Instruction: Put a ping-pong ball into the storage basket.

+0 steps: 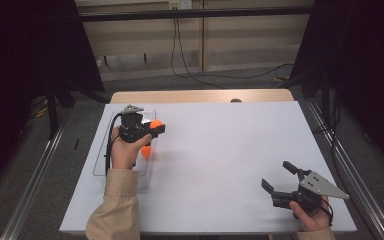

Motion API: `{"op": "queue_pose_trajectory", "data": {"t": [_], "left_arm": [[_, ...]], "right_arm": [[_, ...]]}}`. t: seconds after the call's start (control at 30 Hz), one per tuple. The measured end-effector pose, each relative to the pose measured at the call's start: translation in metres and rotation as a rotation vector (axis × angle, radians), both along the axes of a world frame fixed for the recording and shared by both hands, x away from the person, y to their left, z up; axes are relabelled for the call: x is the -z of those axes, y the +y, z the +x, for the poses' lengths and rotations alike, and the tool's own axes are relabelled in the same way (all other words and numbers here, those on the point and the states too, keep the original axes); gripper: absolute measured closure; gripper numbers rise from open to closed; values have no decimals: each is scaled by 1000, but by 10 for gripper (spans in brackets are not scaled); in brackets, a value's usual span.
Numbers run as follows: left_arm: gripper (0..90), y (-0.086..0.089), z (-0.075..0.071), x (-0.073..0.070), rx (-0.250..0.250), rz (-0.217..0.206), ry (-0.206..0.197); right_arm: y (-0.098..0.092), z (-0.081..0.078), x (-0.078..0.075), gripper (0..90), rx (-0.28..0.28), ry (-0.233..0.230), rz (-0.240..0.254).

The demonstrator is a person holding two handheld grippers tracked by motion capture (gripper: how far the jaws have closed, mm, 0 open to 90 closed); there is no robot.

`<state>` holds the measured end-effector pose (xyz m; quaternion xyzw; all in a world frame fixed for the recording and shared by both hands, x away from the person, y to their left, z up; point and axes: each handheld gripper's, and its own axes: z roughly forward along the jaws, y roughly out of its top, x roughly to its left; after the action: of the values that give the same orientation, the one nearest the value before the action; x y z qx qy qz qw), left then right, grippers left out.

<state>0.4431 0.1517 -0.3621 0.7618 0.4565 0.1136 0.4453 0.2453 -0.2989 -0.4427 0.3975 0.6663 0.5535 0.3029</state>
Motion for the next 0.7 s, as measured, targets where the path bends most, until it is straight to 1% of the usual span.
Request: {"op": "queue_pose_trajectory", "data": {"t": [0.27, 0.47, 0.7], "left_arm": [[509, 4, 0, 0, -12, -1, -2], [509, 7, 1, -1, -10, 7, 1], [509, 9, 0, -1, -20, -1, -4]], "right_arm": [[0, 0, 0, 50, -1, 1, 0], [0, 0, 0, 51, -1, 1, 0], [0, 0, 0, 51, -2, 1, 0]]}}
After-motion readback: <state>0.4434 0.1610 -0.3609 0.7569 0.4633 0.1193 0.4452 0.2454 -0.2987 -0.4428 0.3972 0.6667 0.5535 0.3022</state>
